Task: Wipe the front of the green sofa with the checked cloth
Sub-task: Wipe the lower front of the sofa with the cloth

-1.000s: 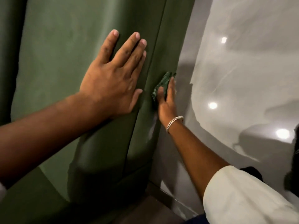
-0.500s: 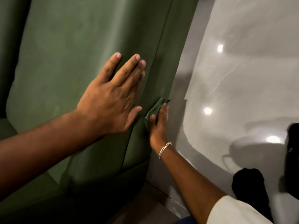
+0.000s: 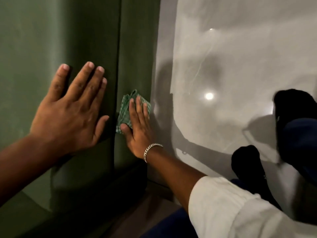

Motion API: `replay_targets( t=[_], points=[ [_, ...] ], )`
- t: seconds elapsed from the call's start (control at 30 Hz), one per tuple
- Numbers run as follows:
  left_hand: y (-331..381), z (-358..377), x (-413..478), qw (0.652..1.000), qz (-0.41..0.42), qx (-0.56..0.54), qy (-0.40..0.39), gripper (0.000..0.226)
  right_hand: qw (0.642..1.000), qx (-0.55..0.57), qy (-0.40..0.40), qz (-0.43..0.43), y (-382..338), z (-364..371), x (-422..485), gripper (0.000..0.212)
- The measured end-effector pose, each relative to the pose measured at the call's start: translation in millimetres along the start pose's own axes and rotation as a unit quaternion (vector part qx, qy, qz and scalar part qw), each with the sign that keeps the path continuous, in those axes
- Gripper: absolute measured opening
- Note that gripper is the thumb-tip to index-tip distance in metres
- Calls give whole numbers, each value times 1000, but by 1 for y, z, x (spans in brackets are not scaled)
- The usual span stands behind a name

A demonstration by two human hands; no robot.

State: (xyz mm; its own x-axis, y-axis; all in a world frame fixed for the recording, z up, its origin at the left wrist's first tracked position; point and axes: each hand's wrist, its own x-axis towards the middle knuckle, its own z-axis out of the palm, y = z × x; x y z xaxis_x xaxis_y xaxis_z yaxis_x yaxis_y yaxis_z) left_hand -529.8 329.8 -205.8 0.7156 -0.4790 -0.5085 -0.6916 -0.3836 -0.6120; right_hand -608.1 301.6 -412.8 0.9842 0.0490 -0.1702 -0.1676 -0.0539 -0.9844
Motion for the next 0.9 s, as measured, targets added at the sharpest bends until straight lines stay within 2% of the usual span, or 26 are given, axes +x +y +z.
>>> replay_targets(
  t=[0.13,0.3,0.4,0.47,0.53,0.63,0.73,0.83,0.9],
  points=[
    [1,0,1,1000,11,7,-9,79,993,54,29,97,-17,14,-15,70],
    [1,1,4,1000,19,13,-7,77,993,80,12,83,-20,5,-4,71],
    [0,2,3,1000,16,6,-5,77,984,104,16,145,-16,5,5,68],
    [1,0,3,1000,10,6,2,76,981,82,23,176,-24,12,-11,80],
    [2,-1,4,1000,15,7,0,76,974,70,-1,215,-29,18,-41,91],
    [0,-1,5,999,27,7,-21,75,961,75,-44,261,-37,23,-73,70],
    [-2,-2,7,998,57,-8,-33,72,956,88,-72,271,-51,13,-84,62],
    [-6,-4,14,995,58,-70,-29,65,958,111,-33,263,-57,-7,-76,52],
    [-4,-10,25,982,17,-188,3,61,952,177,22,247,-62,-24,-55,45]
  ],
)
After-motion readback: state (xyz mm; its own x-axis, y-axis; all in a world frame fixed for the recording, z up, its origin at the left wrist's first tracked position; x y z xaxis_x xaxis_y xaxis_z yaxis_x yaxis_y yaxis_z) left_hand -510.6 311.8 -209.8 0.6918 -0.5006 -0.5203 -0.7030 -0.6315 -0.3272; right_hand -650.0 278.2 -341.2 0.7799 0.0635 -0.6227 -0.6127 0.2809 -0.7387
